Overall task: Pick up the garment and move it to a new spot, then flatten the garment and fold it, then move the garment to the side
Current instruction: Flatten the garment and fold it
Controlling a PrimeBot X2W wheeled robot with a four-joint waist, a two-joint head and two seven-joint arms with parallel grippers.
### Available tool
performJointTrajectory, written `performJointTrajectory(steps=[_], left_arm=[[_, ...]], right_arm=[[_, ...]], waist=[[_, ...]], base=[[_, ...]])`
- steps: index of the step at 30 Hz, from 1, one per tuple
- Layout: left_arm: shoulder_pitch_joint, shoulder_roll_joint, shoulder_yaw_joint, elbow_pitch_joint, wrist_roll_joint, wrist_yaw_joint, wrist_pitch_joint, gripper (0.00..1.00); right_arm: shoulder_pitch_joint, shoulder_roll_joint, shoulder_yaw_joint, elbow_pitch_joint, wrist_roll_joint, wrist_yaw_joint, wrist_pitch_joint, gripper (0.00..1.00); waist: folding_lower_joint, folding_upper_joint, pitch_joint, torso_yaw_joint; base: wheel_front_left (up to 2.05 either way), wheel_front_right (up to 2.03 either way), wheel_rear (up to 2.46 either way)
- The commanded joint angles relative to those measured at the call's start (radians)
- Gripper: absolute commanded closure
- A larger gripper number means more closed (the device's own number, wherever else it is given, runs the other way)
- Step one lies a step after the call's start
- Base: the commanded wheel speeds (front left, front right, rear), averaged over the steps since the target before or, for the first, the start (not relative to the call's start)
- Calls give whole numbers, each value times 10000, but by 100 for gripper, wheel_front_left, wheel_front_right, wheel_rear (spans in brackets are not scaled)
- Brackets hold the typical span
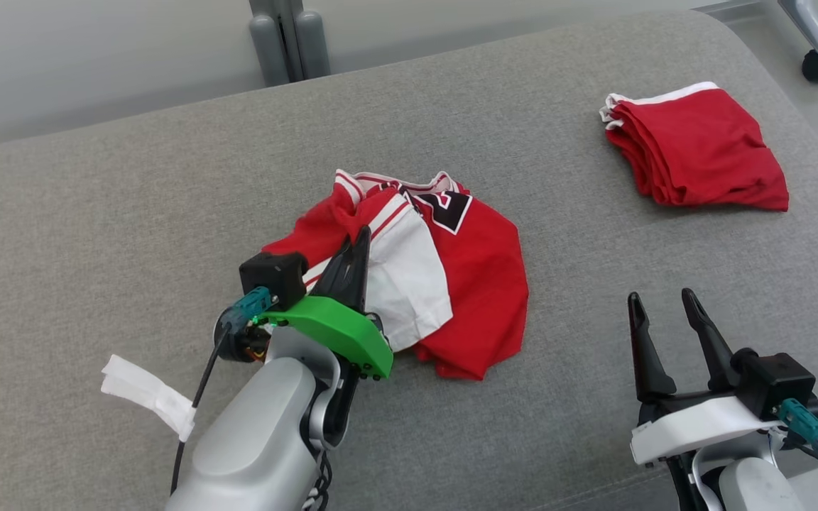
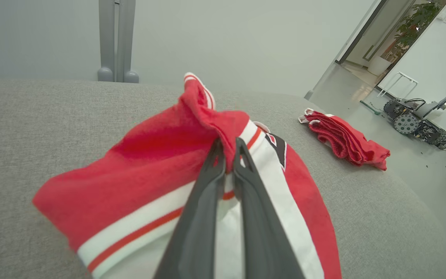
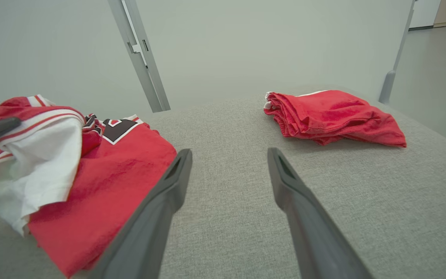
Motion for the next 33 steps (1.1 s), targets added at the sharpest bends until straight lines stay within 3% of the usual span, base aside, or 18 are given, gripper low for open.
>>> performJointTrajectory(steps=[1,7,12,19,33], left_arm=[[-211,46,-17,-188,58,-14,-93,100],[88,57,261,-1697,369,91,-159,100],[904,830,1453,-2519,412,681,-155,100],[2313,2094,2899,-2112,-189,1335,-157,100],[4386,2656,4709,-2354,-203,1962,-158,100]], right_arm=[[110,-17,-2,-50,28,1,-48,0],[210,-14,-5,-47,-23,1,-49,0],[280,-17,100,-66,78,1,-49,0],[276,-17,146,-58,111,1,-49,0],[137,-16,-59,125,-57,1,-48,0]], waist=[[0,0,-192,319],[0,0,-557,1127],[0,0,-776,1610],[0,0,-708,1761],[0,0,-507,1828]], base=[[0,0,0],[0,0,0],[0,0,0],[0,0,0],[0,0,0]])
